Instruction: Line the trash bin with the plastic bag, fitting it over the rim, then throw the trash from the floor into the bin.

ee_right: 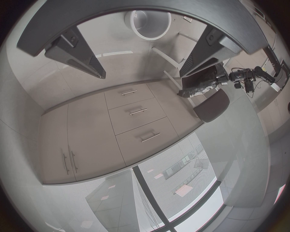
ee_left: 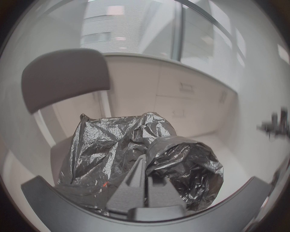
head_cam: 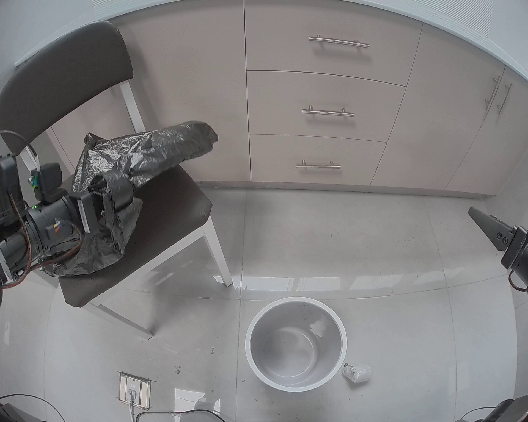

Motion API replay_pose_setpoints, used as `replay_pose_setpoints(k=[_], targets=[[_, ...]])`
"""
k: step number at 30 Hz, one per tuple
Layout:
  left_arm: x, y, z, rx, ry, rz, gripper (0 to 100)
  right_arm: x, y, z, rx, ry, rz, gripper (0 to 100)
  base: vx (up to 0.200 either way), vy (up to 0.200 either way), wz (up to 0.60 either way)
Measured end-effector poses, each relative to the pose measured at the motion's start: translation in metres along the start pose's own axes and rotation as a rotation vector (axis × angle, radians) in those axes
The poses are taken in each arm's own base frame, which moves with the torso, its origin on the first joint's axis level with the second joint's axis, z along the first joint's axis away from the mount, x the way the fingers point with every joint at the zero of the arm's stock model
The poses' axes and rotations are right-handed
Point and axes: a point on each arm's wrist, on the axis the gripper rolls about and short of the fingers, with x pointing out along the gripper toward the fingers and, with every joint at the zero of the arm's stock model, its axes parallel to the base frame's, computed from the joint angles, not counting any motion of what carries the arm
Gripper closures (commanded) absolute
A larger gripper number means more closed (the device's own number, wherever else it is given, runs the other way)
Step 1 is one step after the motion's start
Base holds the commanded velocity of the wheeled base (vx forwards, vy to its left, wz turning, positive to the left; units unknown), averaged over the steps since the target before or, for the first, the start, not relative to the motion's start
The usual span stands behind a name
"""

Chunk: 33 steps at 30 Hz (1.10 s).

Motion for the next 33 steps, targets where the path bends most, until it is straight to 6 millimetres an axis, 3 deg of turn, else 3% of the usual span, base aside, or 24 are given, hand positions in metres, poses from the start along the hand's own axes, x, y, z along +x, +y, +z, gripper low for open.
replay_pose_setpoints(k=[11,17,24,33], targets=[[-0.007,-0.023,0.061,-0.729,0.023,-0.005,100,0.003,0.004,-0.005,0.0,0.03,0.031,0,0.0,0.0,0.0],[-0.009,-0.049,0.105,-1.088,0.092,-0.113,100,0.019,0.019,-0.016,0.007,0.082,0.131,0,0.0,0.0,0.0],[0.0,-0.092,0.125,-1.206,0.198,-0.28,100,0.063,0.051,-0.049,0.034,0.161,0.293,0,0.0,0.0,0.0],[-0.005,-0.172,0.114,-1.162,0.425,-0.499,100,0.1,0.095,-0.11,0.051,0.266,0.428,0,0.0,0.0,0.0]])
